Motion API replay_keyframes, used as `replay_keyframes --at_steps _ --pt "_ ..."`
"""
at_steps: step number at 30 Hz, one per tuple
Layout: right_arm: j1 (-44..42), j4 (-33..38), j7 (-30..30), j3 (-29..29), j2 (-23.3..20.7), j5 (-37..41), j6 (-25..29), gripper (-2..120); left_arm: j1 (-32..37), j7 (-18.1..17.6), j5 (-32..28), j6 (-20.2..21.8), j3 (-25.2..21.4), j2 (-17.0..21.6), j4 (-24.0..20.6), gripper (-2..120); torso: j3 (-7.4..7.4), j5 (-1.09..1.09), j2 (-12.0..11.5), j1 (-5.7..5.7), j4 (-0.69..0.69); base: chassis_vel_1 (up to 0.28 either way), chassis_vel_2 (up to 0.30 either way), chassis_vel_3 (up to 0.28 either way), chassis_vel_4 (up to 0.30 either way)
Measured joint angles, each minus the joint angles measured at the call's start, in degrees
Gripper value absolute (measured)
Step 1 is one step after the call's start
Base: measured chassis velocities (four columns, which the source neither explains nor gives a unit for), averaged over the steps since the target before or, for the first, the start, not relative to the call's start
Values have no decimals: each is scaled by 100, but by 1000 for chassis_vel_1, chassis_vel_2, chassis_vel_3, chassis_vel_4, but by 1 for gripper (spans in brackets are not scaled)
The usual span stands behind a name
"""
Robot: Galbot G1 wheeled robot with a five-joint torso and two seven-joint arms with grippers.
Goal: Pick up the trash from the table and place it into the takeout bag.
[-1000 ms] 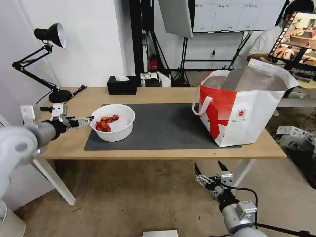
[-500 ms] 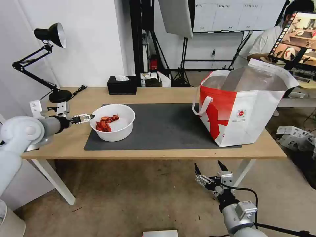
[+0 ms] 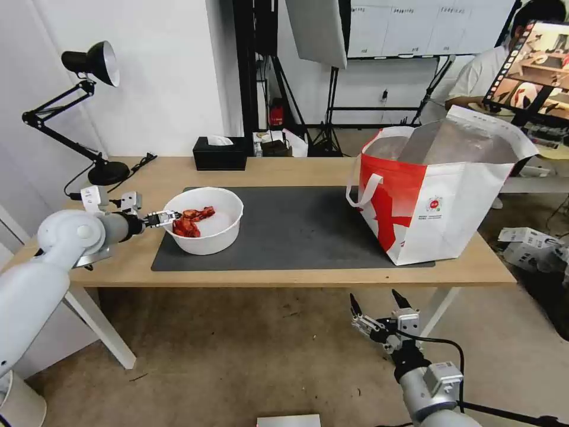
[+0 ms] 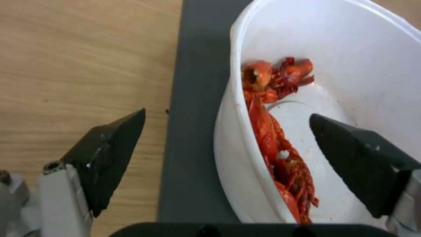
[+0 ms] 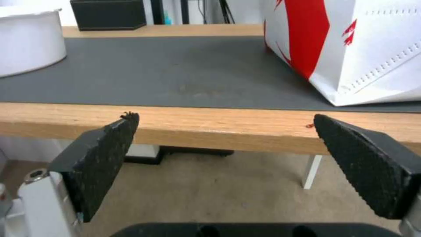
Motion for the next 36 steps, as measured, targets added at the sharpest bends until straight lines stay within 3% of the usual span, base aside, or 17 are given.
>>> replay_keyframes --at_steps 5,7,9,11,27,36 --pt "0 0 0 0 0 0 0 100 -65 -104 -126 -2 88 -60 51 85 0 0 0 0 0 0 0 0 0" --pt "0 0 0 0 0 0 0 100 -100 -126 -145 -3 134 -88 86 73 0 0 0 0 0 0 0 0 0" --pt "0 0 0 0 0 0 0 100 -112 -139 -147 -4 149 -91 103 70 0 0 0 0 0 0 0 0 0" --pt "0 0 0 0 0 0 0 100 -119 -171 -143 -6 162 -100 117 58 0 0 0 0 0 0 0 0 0" --pt "0 0 0 0 0 0 0 100 -122 -333 -115 -10 155 -147 107 1 0 0 0 -1 0 0 0 0 0" --pt "0 0 0 0 0 0 0 100 -159 -364 -100 -13 120 -165 -58 0 0 -1 0 -1 1 0 0 0 0"
